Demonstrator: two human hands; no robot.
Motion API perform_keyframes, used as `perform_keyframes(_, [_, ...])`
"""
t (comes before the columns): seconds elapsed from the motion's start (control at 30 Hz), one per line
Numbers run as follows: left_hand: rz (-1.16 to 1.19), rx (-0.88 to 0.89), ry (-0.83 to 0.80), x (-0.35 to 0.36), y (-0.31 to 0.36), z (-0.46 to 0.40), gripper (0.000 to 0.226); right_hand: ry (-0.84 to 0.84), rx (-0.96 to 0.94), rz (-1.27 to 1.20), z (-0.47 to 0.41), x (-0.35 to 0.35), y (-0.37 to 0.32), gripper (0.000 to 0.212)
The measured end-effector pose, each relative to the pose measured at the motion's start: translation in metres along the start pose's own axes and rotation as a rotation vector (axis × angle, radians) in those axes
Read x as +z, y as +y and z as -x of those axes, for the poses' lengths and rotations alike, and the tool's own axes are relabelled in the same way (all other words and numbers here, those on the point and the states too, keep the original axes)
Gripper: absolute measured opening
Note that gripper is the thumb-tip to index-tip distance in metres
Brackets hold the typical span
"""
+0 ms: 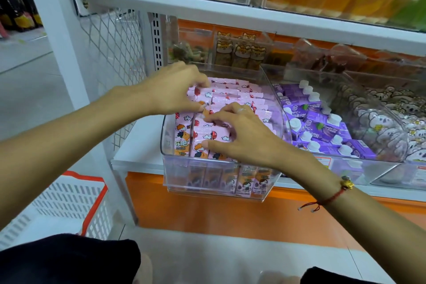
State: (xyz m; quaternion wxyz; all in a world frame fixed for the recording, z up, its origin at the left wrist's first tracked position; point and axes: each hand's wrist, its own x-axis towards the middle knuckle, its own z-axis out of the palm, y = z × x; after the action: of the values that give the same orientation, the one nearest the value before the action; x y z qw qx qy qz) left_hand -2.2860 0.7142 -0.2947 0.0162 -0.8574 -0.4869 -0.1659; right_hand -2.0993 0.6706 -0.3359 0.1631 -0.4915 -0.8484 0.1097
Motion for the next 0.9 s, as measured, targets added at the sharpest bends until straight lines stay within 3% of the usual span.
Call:
perform_keyframes(0.1, [-0.17, -0.012, -0.067, 0.006, 0.004, -0.009, 0.046, 0.025, -0.015, -0.016, 0.001, 0.001, 0.0, 0.055])
perform_keyframes(0.23, [-0.381, 0.1, -0.198, 0.007, 0.001, -0.015, 0.036, 0.054, -0.028, 0.014, 0.005, 0.001, 0.004, 0.056])
perform_keyframes(0.4, [-0.191, 0.168, -0.004, 0.0, -0.001, -0.003, 0.025, 0.091, -0.048, 0.129, 0.018, -0.001, 0.01, 0.055])
perform_keyframes(0.57, [-0.307, 0.171, -0.175, 0.008, 0.003, 0.0, 0.028, 0.1, -0.044, 0.202, 0.021, 0.001, 0.008, 0.054])
perform_keyframes(0.67, [-0.313, 0.146, -0.17, 0.013, 0.005, -0.003, 0.028, 0.088, -0.044, 0.199, 0.022, 0.0, 0.006, 0.054])
perform_keyframes(0.9, [0.065, 0.017, 0.055, 0.006, 0.006, 0.006, 0.011, 0.108, -0.06, 0.2, 0.022, 0.0, 0.009, 0.053])
